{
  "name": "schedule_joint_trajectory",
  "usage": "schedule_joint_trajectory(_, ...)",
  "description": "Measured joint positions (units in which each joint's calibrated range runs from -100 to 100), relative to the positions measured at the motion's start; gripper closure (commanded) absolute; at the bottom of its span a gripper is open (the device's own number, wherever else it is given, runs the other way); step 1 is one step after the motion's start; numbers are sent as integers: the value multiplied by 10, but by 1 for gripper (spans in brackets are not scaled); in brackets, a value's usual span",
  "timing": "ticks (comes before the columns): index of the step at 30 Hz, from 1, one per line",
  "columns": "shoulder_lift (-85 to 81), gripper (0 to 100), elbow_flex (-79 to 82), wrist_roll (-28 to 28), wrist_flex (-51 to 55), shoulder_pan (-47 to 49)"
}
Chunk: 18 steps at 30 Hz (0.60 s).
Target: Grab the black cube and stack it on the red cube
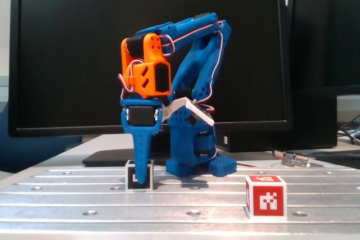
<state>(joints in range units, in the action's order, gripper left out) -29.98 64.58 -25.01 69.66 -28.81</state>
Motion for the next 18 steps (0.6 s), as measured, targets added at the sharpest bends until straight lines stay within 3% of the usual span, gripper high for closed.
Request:
schedule_joint_trajectory(12,0,85,-50,0,31,0)
schedule_joint_trajectory(18,0,85,-117,0,76,49)
